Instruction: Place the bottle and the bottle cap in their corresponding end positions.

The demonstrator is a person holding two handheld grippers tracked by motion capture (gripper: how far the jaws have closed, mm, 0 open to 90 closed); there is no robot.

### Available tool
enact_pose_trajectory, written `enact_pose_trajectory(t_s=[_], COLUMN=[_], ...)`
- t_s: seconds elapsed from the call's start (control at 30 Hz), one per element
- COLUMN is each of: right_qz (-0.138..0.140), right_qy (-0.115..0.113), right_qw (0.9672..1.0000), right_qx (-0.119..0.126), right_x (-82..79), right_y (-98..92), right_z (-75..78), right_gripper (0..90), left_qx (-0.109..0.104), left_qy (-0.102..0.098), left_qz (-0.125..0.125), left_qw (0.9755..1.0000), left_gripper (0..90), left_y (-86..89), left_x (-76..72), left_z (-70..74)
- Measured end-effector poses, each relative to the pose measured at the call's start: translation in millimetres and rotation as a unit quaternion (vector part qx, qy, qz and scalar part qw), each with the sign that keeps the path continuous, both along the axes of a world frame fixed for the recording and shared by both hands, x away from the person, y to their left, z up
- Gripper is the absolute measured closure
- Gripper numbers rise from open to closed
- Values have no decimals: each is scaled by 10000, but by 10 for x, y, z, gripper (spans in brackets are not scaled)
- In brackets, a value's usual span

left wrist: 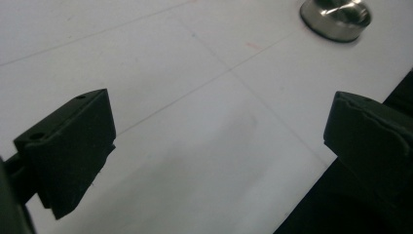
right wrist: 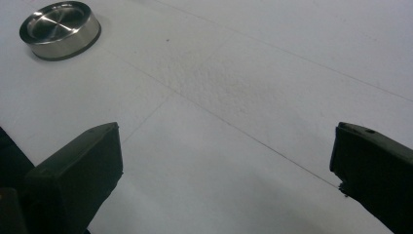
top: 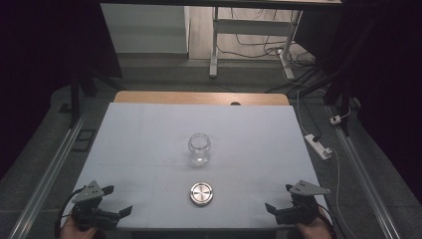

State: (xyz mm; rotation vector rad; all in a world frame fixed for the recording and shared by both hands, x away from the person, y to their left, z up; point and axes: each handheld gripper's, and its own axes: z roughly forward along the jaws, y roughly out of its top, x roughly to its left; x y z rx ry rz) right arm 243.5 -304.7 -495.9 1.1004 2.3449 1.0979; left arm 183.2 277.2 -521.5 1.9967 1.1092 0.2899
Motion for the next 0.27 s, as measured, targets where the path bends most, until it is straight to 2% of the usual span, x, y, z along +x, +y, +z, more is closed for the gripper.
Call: enact_pose_trajectory(t_s=[0.1,0.27], right_qz=[-28,-21], right_qy=[20,23], right_qw=[10000,9999], right_qx=[-49,-124], right_x=[-11,-13], right_y=[-12,-2], right_z=[0,-4], right_gripper=[0,0], left_qx=[51,100], left_qy=[19,58], left_qz=[112,92], left_qw=[9999,9999], left_gripper=[0,0], left_y=[16,7], left_x=[-22,-8], left_z=[-2,-6])
